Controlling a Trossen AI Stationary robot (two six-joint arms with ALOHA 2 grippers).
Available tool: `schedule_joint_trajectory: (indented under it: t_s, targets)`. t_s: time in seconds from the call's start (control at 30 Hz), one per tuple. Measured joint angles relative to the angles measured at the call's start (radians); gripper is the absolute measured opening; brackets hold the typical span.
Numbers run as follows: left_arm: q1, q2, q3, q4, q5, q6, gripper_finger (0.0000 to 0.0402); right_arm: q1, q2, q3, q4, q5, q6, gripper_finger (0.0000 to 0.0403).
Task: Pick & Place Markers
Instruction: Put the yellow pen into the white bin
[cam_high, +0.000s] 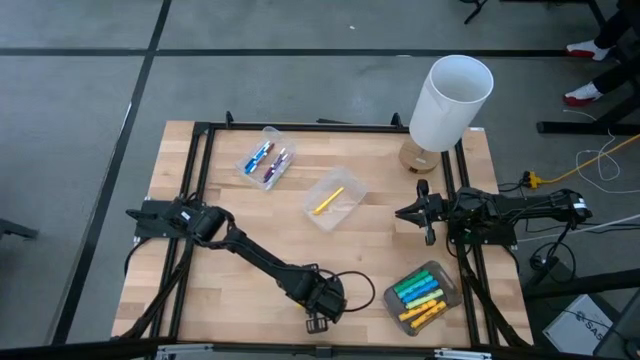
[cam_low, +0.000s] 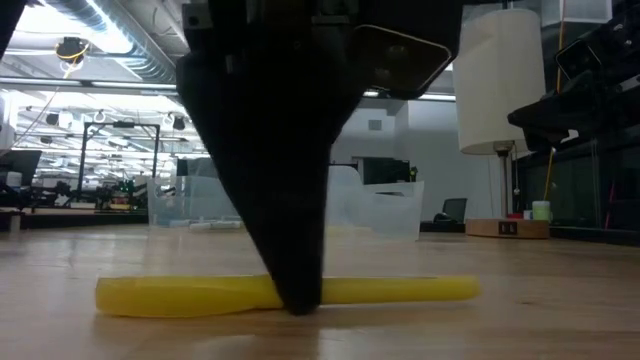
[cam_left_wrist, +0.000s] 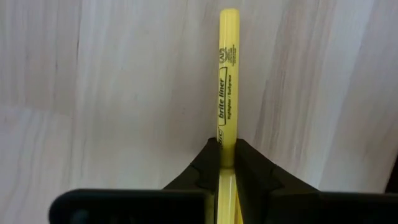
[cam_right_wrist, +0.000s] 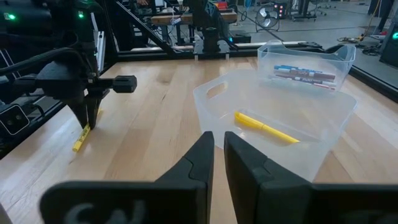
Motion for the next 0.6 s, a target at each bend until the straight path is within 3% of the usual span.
schedule_joint_trajectory:
  t_s: [0.6]
  targets:
    - [0.054, -0.070, -0.002, -0.042, -0.061, 0.047, 0.0023, 0.000, 0.000, 0.000, 0.000, 0.000, 0.000, 0.0040]
